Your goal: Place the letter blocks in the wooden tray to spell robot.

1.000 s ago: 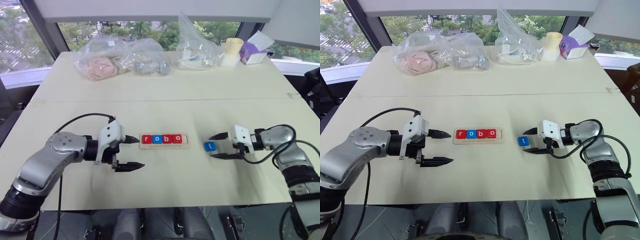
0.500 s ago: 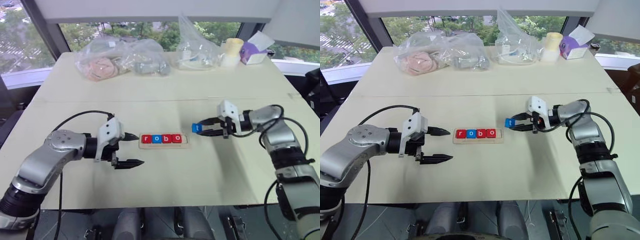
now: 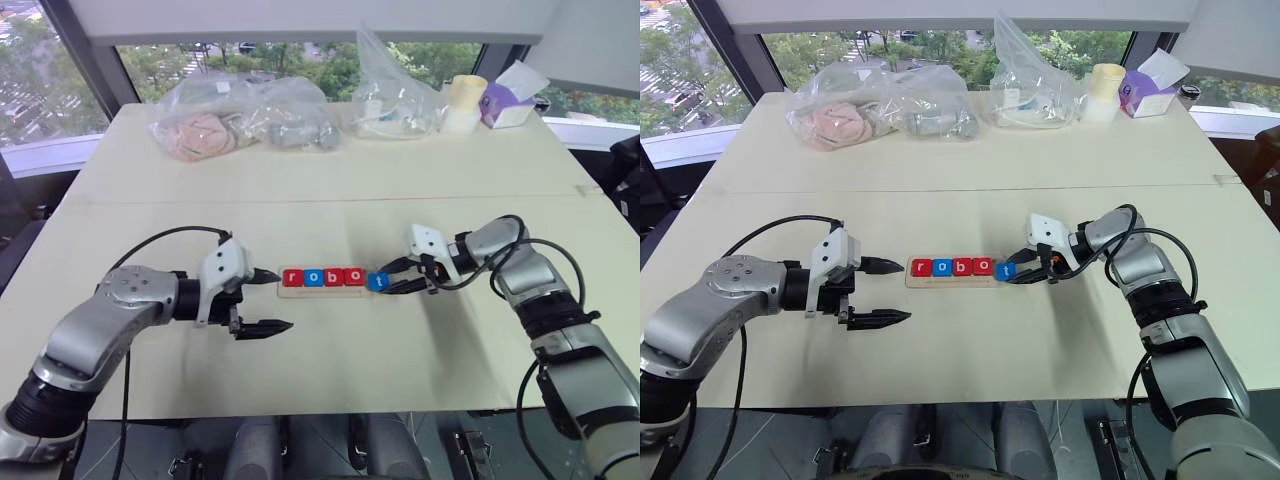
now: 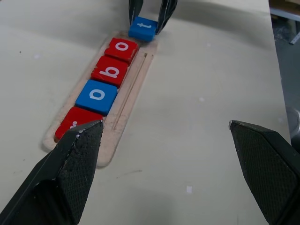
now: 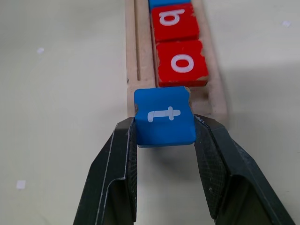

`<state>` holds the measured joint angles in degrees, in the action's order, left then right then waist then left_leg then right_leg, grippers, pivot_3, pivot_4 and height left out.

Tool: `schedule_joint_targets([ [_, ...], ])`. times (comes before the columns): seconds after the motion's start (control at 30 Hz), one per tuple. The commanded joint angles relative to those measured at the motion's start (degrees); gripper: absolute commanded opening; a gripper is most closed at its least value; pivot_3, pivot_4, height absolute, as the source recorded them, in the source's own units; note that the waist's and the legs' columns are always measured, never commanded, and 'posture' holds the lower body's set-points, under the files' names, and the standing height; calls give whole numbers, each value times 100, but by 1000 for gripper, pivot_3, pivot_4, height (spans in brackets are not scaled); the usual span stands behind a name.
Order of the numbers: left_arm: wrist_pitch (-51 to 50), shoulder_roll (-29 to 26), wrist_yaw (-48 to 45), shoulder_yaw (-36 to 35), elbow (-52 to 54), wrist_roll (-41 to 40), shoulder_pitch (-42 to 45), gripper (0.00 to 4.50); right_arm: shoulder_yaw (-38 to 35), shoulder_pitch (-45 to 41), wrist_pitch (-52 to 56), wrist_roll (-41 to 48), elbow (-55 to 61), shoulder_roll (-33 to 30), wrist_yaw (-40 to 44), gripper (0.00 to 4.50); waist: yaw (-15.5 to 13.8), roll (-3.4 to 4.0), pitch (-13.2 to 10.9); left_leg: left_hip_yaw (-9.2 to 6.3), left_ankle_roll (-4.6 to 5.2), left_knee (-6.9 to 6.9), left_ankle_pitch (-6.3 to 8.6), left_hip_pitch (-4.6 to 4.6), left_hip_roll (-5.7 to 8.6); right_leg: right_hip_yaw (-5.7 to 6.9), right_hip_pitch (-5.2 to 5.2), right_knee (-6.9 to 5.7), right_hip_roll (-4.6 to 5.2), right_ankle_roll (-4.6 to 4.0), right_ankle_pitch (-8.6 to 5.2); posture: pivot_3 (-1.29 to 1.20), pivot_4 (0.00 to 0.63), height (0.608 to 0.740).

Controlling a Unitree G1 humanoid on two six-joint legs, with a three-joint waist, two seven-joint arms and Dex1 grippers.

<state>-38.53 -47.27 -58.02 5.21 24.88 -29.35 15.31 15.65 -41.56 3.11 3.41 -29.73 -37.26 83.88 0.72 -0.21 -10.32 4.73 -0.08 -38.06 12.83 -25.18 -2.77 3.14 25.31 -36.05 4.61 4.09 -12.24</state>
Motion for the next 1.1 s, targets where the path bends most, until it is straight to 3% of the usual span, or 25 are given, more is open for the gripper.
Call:
schedule_joint_targets([
  [0.03, -20, 5, 79, -159, 169, -80, -31, 4500, -3, -232, -148, -80, -109, 70, -42, 1141, 1, 0, 0, 0, 0, 0, 0, 0, 0, 0, 0, 0, 0, 0, 0, 0, 150, 739],
  [1.03, -71, 144, 318, -166, 215, -121, -162, 4500, 34, -685, -498, -400, -791, 647, -310, 1141, 9, 0, 0, 1, -1, 0, -1, 2, 0, 0, -1, -4, -1, 1, 1, 0, 150, 739],
  [1.1, -75, 150, 334, -170, 215, -126, -169, 4500, 16, -691, -450, -352, -783, 664, -270, 2198, 12, 0, 0, 1, -1, 0, -1, 2, 0, 0, -1, -4, -2, 1, 1, 0, 150, 739],
])
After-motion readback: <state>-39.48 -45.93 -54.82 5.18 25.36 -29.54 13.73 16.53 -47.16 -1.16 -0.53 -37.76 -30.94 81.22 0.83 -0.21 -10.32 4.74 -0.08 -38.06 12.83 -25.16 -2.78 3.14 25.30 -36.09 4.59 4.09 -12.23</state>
